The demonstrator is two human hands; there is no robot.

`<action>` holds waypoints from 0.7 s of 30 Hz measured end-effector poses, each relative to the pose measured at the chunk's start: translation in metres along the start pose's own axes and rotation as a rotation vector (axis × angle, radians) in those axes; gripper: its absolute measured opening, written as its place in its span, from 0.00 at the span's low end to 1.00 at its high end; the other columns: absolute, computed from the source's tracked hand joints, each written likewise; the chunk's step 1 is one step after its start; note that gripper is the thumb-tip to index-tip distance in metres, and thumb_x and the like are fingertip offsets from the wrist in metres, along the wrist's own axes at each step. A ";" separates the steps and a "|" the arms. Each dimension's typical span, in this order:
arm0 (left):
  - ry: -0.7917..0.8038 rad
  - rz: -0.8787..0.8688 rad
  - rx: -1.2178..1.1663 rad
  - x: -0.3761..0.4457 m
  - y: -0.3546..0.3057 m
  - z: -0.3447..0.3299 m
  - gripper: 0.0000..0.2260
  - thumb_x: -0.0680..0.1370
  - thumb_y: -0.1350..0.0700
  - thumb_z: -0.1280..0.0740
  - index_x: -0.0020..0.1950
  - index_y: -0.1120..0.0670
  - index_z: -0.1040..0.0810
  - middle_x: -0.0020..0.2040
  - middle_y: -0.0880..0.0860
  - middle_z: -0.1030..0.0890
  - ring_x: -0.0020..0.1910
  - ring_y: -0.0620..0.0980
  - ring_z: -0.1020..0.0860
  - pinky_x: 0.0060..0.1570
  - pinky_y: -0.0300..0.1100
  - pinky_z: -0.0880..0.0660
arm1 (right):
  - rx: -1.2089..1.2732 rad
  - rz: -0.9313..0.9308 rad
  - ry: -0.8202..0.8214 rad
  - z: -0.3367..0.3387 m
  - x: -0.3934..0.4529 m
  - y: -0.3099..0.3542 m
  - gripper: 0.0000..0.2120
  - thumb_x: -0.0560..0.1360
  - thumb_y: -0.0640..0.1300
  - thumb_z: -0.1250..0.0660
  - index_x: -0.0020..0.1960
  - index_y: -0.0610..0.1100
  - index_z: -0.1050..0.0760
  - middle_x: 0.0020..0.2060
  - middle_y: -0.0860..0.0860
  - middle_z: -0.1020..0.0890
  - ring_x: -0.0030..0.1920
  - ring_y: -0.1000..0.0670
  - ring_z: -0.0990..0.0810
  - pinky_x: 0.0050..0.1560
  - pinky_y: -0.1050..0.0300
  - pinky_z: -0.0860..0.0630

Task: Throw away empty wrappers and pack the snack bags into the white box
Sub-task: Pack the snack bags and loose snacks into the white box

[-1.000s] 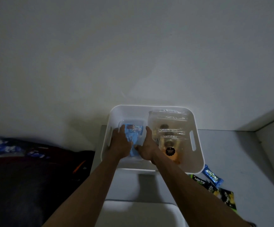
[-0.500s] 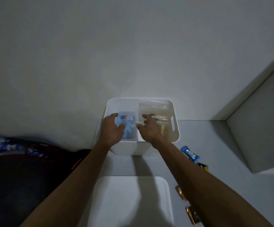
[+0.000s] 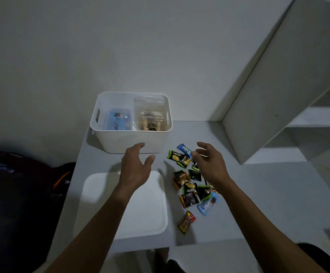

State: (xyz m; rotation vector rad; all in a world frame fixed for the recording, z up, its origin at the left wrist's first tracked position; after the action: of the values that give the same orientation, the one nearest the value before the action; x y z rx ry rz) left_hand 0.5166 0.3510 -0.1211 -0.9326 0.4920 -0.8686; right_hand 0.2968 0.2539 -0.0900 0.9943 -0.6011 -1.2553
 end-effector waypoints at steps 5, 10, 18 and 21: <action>0.098 -0.009 0.014 -0.069 0.009 -0.065 0.24 0.77 0.50 0.31 0.72 0.54 0.31 0.70 0.55 0.29 0.69 0.53 0.31 0.66 0.40 0.37 | -0.149 -0.048 -0.127 0.043 -0.035 -0.077 0.20 0.78 0.50 0.33 0.68 0.48 0.28 0.61 0.47 0.20 0.57 0.50 0.21 0.56 0.58 0.26; 0.148 0.048 0.093 -0.121 0.027 -0.138 0.26 0.80 0.45 0.38 0.77 0.49 0.39 0.78 0.53 0.40 0.76 0.48 0.44 0.72 0.44 0.43 | -0.297 -0.001 -0.126 0.047 -0.046 -0.143 0.22 0.80 0.50 0.35 0.71 0.45 0.31 0.68 0.45 0.26 0.63 0.55 0.31 0.63 0.61 0.36; 0.061 0.099 0.406 -0.143 0.057 -0.229 0.26 0.81 0.41 0.48 0.77 0.50 0.40 0.77 0.55 0.39 0.76 0.57 0.40 0.68 0.57 0.32 | -0.435 0.053 0.023 0.001 -0.016 -0.225 0.30 0.79 0.60 0.46 0.78 0.53 0.46 0.79 0.44 0.45 0.78 0.42 0.48 0.75 0.41 0.44; 0.040 0.108 0.523 -0.131 0.072 -0.254 0.26 0.81 0.42 0.48 0.77 0.50 0.41 0.78 0.57 0.41 0.76 0.60 0.42 0.70 0.60 0.36 | -0.515 0.151 0.035 -0.011 0.002 -0.248 0.28 0.80 0.61 0.48 0.78 0.57 0.48 0.80 0.45 0.51 0.79 0.41 0.53 0.74 0.37 0.45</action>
State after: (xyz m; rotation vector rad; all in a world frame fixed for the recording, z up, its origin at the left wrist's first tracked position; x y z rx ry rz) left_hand 0.2947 0.3574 -0.3150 -0.4073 0.3211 -0.8616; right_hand 0.1839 0.2545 -0.3116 0.5294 -0.2934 -1.1736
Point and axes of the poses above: each hand's wrist, its own x-axis towards the middle knuckle, its own z-axis out of the back of the hand, y = z × x, the point moved 3 cm from there along x, towards the middle knuckle
